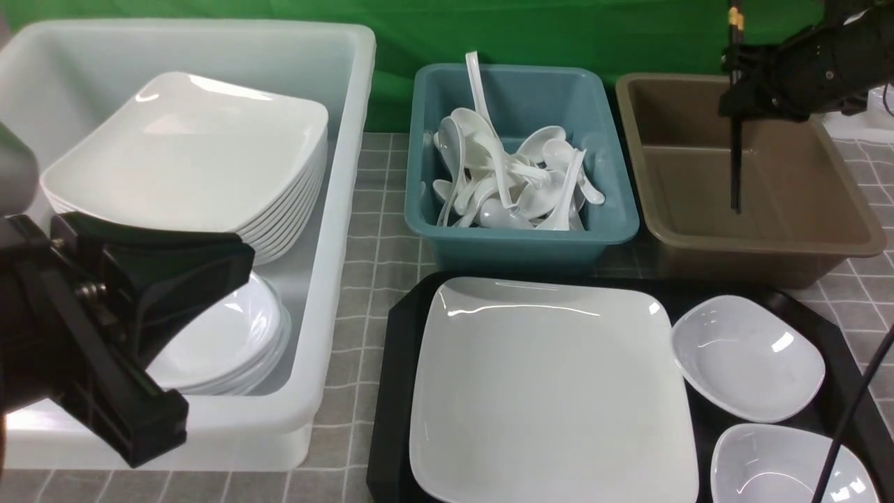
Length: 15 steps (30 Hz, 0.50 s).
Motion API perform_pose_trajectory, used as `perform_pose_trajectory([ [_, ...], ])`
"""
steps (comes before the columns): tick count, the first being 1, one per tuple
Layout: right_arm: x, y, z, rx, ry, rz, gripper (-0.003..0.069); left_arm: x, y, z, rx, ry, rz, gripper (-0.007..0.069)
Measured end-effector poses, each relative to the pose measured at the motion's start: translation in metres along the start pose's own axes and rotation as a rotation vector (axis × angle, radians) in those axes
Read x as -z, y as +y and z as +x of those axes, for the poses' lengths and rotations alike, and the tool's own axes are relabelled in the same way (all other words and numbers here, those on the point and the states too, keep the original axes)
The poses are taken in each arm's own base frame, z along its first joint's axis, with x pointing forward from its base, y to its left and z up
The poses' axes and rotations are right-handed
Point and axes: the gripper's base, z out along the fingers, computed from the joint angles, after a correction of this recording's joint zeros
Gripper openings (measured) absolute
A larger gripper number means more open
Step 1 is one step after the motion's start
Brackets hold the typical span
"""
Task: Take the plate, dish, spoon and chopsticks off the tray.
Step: Use the right arm to put the chopsticks into the small storage box on the right, then use the right arm to grab a small plate from the dinner plate
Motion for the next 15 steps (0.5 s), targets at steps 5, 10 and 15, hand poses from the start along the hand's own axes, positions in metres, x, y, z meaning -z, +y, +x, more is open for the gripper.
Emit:
perform_pose_trajectory([
  [5, -0.017, -0.012, 0.001, 0.014, 0.050, 0.019, 0.0328, 0.000, 0.000, 0.000, 0.000, 0.000, 0.000, 0.0010],
  [10, -0.005, -0.006, 0.001, 0.032, 0.087, 0.010, 0.0438, 0.000, 0.000, 0.000, 0.000, 0.000, 0.000, 0.0010],
  [15, 0.044, 0.014, -0.002, 0.106, 0.152, 0.013, 0.0265, 0.000, 0.000, 0.000, -0.004, 0.002, -0.002, 0.0010],
])
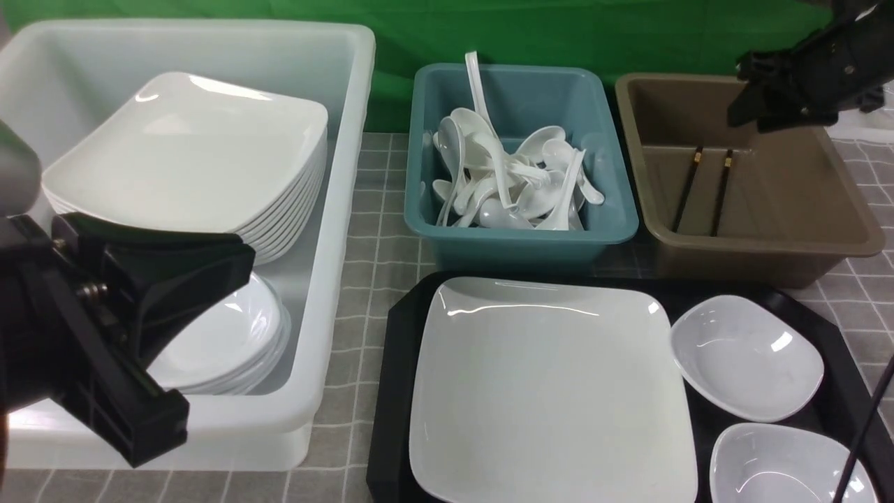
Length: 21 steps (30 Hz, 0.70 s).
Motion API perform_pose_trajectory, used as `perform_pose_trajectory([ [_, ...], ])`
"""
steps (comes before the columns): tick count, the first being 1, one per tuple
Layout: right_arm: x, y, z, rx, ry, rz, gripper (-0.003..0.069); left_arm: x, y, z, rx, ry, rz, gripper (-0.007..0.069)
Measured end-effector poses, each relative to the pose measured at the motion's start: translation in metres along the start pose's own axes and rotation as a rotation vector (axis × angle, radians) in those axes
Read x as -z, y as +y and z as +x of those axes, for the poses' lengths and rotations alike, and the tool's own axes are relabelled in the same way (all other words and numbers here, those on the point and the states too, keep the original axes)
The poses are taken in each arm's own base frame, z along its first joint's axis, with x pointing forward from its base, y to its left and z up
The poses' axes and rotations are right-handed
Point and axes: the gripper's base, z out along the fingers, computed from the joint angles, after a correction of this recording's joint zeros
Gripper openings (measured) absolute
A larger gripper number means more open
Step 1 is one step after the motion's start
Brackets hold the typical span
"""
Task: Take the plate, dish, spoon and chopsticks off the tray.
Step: Use the right arm to grab a small plate from the dinner plate
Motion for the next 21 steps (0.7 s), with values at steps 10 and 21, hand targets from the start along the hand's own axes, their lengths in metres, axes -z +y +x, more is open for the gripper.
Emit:
perform_pose_trajectory([
  [10, 0.077, 0.076, 0.061, 0.188, 0.207, 0.209, 0.0169, 0.000, -0.001, 0.006, -0.038, 0.067, 0.012, 0.0010],
  [21, 0.102, 0.137, 0.198, 0.388, 0.174, 0.186, 0.0185, 0.000, -0.003, 0.006, -0.003, 0.069, 0.035, 0.0010],
])
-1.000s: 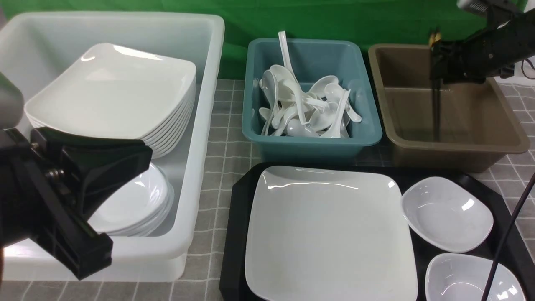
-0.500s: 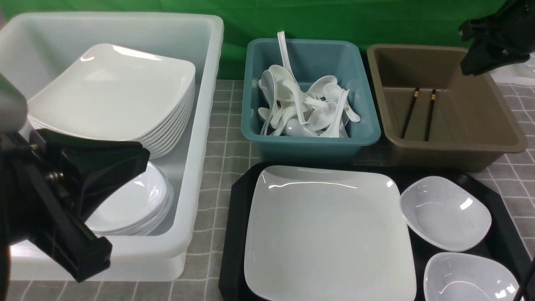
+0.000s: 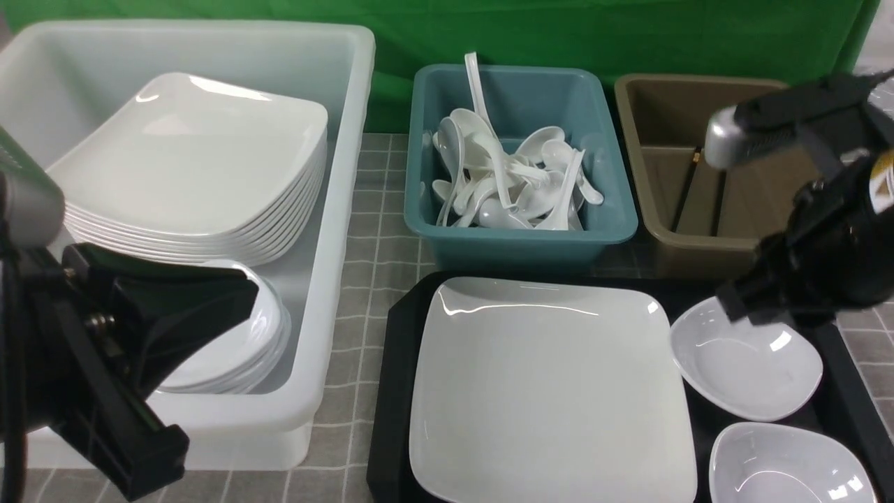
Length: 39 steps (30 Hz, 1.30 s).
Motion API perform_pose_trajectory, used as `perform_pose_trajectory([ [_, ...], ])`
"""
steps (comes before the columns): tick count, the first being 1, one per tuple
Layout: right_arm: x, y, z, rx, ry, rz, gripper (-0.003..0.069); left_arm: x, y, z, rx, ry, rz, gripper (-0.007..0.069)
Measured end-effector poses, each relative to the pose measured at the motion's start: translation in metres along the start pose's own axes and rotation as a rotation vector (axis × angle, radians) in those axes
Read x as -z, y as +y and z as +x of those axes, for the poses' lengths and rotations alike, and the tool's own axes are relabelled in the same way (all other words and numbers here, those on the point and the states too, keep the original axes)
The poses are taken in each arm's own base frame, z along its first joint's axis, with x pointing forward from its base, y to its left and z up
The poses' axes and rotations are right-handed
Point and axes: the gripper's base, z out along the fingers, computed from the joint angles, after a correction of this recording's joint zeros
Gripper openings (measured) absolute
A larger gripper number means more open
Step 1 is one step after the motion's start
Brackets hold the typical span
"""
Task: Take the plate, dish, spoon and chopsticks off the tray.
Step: Use the right arm to grab a small plate from the dinner plate
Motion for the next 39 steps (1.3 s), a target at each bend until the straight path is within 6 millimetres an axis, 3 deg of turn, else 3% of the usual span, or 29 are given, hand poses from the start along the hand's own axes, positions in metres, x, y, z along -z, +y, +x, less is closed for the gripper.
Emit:
perform_pose_trajectory([
  [5, -0.009, 0.009, 0.023, 0.011, 0.043, -0.013, 0.0190, 0.000, -0.001, 0.000, 0.013, -0.004, 0.007, 0.0010],
  [15, -0.011, 0.012, 0.038, -0.007, 0.175, 0.008, 0.0178, 0.000, -0.001, 0.000, 0.015, 0.000, 0.010, 0.0010],
  [21, -0.018, 0.035, 0.061, 0.118, 0.287, 0.000, 0.0154, 0.000, -0.001, 0.000, 0.013, 0.001, 0.011, 0.0010],
  [26, -0.036, 0.051, 0.082, 0.176, 0.292, -0.017, 0.0291, 0.000, -0.001, 0.000, 0.010, 0.001, 0.011, 0.0010],
  [28, -0.050, 0.053, 0.090, 0.165, 0.270, -0.014, 0.0400, 0.000, -0.001, 0.000, 0.010, 0.001, 0.011, 0.0010],
  [31, -0.068, 0.051, 0.098, 0.200, 0.258, 0.020, 0.0455, 0.000, -0.001, 0.000, 0.010, 0.001, 0.011, 0.0010],
  [39, -0.107, 0.044, 0.094, 0.190, 0.232, 0.121, 0.0472, 0.000, -0.001, 0.000, 0.010, 0.001, 0.011, 0.0010],
])
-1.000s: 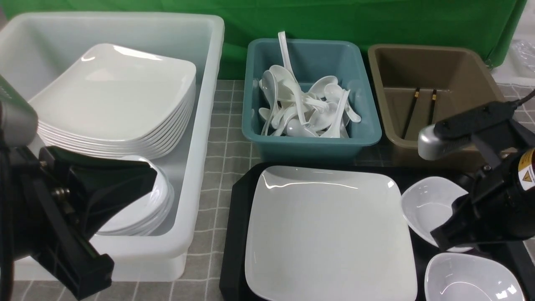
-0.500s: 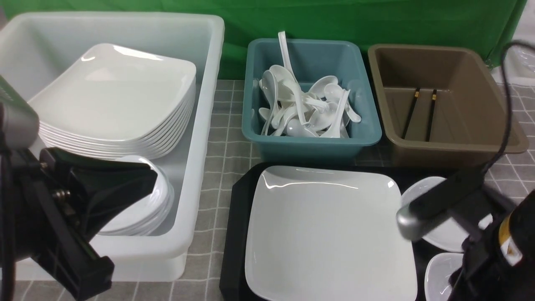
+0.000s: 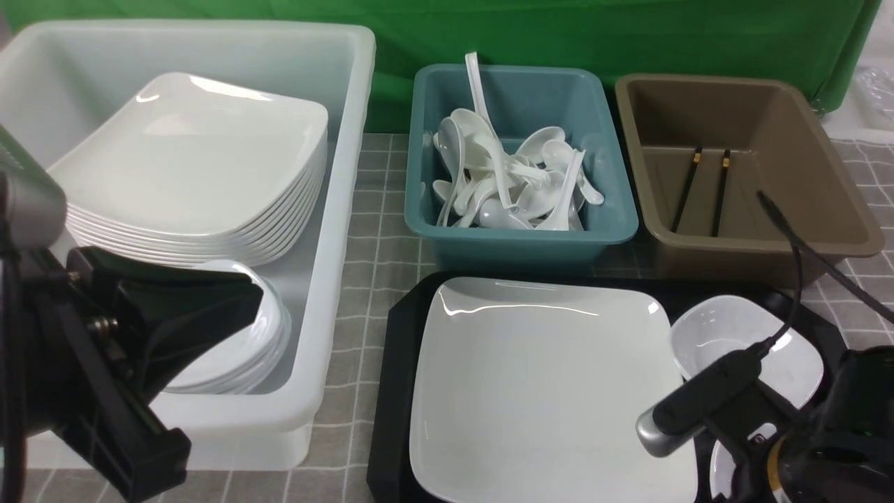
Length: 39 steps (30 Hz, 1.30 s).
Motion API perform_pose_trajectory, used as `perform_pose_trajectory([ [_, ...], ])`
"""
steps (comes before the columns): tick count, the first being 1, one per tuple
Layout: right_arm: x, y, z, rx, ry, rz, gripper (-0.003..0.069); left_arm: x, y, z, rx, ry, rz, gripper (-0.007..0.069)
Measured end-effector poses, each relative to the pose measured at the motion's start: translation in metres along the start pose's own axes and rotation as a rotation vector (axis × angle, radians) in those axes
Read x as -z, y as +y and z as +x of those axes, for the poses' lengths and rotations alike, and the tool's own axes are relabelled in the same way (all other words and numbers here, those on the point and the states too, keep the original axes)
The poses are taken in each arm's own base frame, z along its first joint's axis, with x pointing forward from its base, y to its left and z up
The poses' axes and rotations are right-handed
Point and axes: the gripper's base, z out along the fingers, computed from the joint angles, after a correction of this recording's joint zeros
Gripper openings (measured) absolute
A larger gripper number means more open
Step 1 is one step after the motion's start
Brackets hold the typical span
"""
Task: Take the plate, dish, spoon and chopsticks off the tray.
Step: Use the right arm to grab a small plate from the dinner plate, then use the right arm to put the small plate into the large storage box on the left
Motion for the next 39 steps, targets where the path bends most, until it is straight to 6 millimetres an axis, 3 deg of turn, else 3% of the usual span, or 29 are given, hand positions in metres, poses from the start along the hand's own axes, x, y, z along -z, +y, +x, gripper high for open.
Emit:
perform_pose_trajectory([
  [10, -0.025, 0.007, -0.005, 0.008, 0.074, 0.003, 0.0459, 0.000, -0.001, 0.001, 0.000, 0.015, 0.008, 0.0010],
  [15, -0.027, 0.007, -0.004, 0.004, 0.087, 0.002, 0.0244, 0.000, -0.001, 0.001, 0.000, 0.015, 0.009, 0.0010],
  [21, -0.013, 0.005, -0.002, 0.014, 0.107, 0.032, 0.0174, 0.000, -0.001, 0.002, -0.002, 0.018, 0.010, 0.0010],
  [23, 0.007, 0.004, -0.003, 0.015, 0.089, 0.046, 0.0101, 0.002, -0.001, 0.001, -0.006, 0.011, 0.008, 0.0010],
  [24, 0.009, 0.004, -0.004, 0.016, 0.092, 0.049, 0.0095, 0.002, -0.001, 0.001, -0.006, 0.011, 0.009, 0.0010],
  [29, 0.101, -0.002, -0.017, -0.047, -0.106, -0.005, 0.0064, 0.018, -0.004, -0.001, -0.024, -0.044, -0.008, 0.0010],
  [30, 0.104, -0.002, -0.019, -0.050, -0.115, -0.008, 0.0064, 0.019, -0.004, -0.001, -0.025, -0.047, -0.010, 0.0010],
  [32, 0.161, -0.001, -0.035, -0.031, -0.304, -0.075, 0.0064, 0.037, -0.005, -0.001, -0.019, -0.081, -0.050, 0.0010],
  [33, 0.172, 0.000, -0.040, -0.014, -0.346, -0.089, 0.0064, 0.043, -0.005, -0.001, -0.012, -0.081, -0.069, 0.0010],
  [34, 0.196, 0.006, -0.051, 0.043, -0.433, -0.118, 0.0064, 0.054, -0.004, 0.000, -0.004, -0.082, -0.103, 0.0010],
  [36, 0.223, 0.020, -0.070, 0.157, -0.558, -0.154, 0.0064, 0.075, -0.002, 0.005, 0.013, -0.075, -0.178, 0.0010],
  [38, 0.241, 0.033, -0.083, 0.248, -0.649, -0.179, 0.0064, 0.088, 0.000, 0.010, 0.030, -0.066, -0.237, 0.0010],
  [39, 0.250, 0.052, -0.099, 0.360, -0.718, -0.202, 0.0064, 0.102, 0.000, 0.015, 0.048, -0.075, -0.288, 0.0010],
])
